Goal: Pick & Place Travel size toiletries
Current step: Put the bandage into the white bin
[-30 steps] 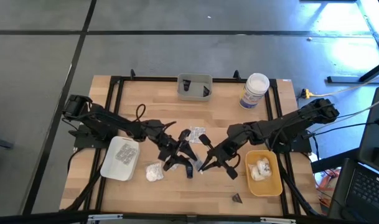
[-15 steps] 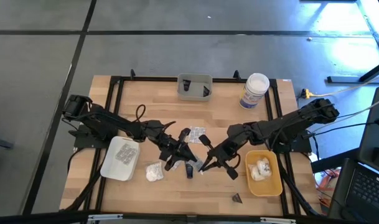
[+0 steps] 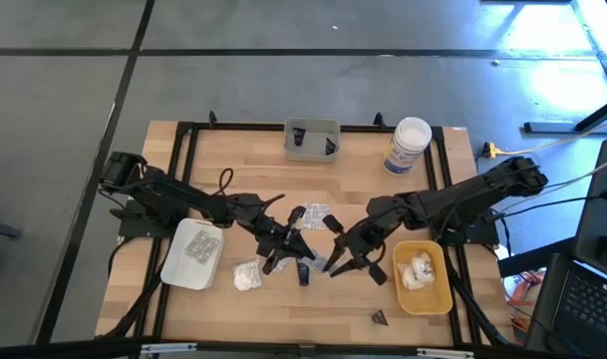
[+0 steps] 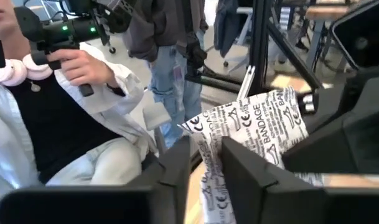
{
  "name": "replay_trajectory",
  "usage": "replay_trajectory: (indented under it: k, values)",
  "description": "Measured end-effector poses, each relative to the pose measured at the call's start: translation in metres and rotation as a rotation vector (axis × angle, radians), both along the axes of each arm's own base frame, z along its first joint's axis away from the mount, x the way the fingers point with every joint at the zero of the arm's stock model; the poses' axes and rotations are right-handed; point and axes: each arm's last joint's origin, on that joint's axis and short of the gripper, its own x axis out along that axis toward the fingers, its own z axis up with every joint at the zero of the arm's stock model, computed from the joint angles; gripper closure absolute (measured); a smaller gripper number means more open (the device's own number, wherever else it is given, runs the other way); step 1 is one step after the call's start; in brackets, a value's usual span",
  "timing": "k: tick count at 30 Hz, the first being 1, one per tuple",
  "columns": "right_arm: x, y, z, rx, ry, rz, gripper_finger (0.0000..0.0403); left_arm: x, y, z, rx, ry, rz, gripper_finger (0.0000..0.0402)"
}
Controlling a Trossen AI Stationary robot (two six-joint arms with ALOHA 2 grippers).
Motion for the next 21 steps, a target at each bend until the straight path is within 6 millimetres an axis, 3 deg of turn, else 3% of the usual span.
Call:
replay_trajectory:
  k: [9,21]
  values:
    - [-0.032,-0.01,-0.001,0.021,0.325,-0.069,0.0218,-0.021,0.007,0.012,-0.062,0.216,0.099,0.0399]
    - [-0.037,-0.013,-0.008,0.032,0.467,-0.186,0.0203,-0.073,0.004,0.03,-0.087,0.469,0.297,0.0399]
